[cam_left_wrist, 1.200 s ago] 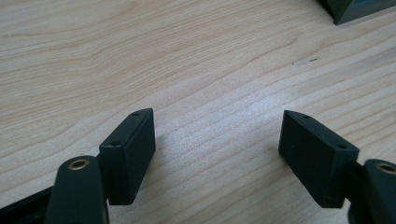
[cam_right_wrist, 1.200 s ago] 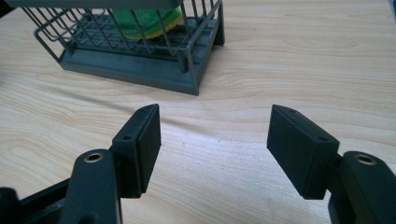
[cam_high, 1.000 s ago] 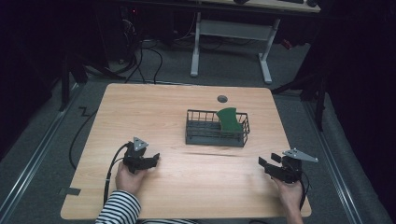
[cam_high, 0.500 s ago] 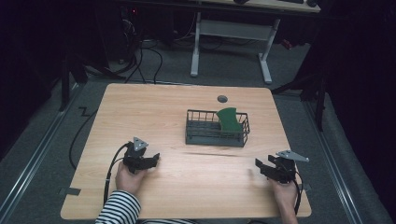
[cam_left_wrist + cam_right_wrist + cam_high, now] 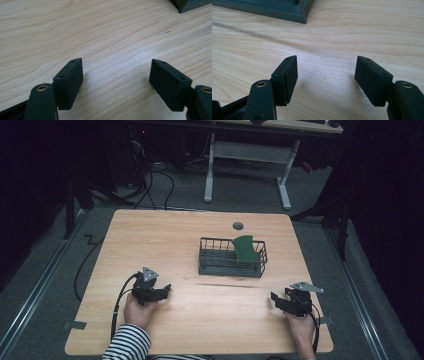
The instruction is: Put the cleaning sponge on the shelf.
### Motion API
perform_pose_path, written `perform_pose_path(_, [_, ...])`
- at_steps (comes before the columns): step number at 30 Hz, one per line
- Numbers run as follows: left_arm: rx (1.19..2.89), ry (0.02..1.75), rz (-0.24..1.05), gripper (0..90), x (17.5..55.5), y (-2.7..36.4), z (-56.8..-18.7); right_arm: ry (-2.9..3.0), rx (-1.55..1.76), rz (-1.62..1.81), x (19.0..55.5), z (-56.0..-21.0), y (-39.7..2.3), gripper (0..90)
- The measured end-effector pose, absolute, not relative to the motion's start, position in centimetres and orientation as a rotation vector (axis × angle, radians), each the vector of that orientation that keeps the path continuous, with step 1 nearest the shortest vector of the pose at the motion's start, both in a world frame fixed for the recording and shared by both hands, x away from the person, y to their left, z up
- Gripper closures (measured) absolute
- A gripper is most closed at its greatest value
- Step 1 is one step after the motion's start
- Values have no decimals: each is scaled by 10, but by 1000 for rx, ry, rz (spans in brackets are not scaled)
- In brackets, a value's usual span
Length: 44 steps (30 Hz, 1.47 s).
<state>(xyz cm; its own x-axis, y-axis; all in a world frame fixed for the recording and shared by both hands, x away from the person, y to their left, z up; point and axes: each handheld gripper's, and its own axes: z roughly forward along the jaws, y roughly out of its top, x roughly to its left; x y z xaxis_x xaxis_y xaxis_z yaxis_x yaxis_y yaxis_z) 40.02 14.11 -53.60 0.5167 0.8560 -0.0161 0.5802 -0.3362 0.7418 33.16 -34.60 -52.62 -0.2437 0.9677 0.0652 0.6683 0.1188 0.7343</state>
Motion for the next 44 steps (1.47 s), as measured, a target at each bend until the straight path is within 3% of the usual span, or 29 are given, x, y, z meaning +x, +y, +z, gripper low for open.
perform_pose_path(44, [2050,1171,506,274,400,141,-536,1995,1525,834,330,-530,-336,282])
